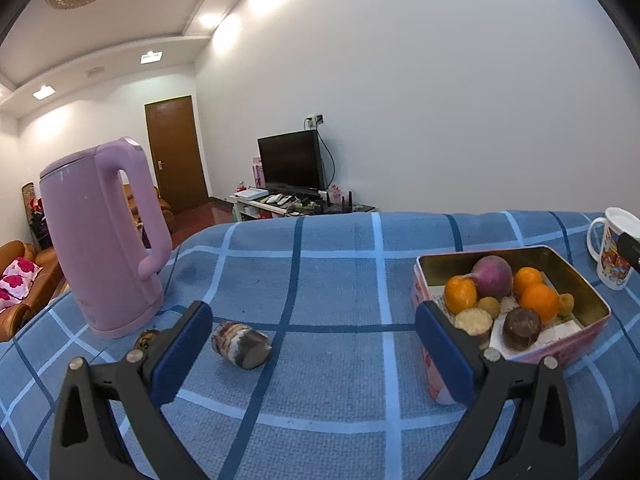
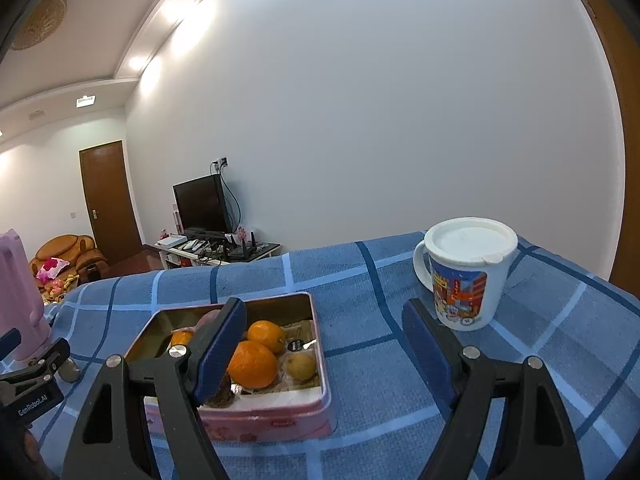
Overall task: Organize fruits
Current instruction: 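Move both open tools back toward the remaining produce beside the kettle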
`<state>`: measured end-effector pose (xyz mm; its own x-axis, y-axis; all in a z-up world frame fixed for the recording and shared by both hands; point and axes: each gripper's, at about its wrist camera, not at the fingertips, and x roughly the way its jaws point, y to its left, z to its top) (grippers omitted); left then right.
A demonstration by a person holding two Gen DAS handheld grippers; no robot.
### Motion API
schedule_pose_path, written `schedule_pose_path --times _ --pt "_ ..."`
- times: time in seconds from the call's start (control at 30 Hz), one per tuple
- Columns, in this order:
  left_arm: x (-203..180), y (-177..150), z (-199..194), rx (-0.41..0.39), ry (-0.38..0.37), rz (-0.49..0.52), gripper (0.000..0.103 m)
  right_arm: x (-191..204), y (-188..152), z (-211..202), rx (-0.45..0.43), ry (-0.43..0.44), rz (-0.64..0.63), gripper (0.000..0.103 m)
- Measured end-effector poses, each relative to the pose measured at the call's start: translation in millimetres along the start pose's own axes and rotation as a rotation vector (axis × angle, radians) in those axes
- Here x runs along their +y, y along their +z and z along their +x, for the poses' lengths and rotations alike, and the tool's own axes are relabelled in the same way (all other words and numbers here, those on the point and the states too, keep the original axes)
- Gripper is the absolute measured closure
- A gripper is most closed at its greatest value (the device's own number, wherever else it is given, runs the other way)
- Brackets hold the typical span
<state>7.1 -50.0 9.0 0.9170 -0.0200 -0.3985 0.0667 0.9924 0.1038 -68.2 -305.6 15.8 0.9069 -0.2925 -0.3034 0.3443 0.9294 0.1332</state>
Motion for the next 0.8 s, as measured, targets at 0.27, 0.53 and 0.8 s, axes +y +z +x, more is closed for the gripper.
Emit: schedule_pose_path --times 0.27,0.53,0.8 --pt "6 -5 -10 -0.003 -0.012 0.038 0.0 7 -8 -13 0.026 0.003 0.015 0.022" --pt "22 -8 -7 0.018 -0.02 0.041 0.0 33 -15 -18 0.065 0.035 0.023 0.022" --pt "48 -11 1 0.052 -0.006 0.012 0.0 79 -22 -19 0.086 0.108 -0.009 0.022"
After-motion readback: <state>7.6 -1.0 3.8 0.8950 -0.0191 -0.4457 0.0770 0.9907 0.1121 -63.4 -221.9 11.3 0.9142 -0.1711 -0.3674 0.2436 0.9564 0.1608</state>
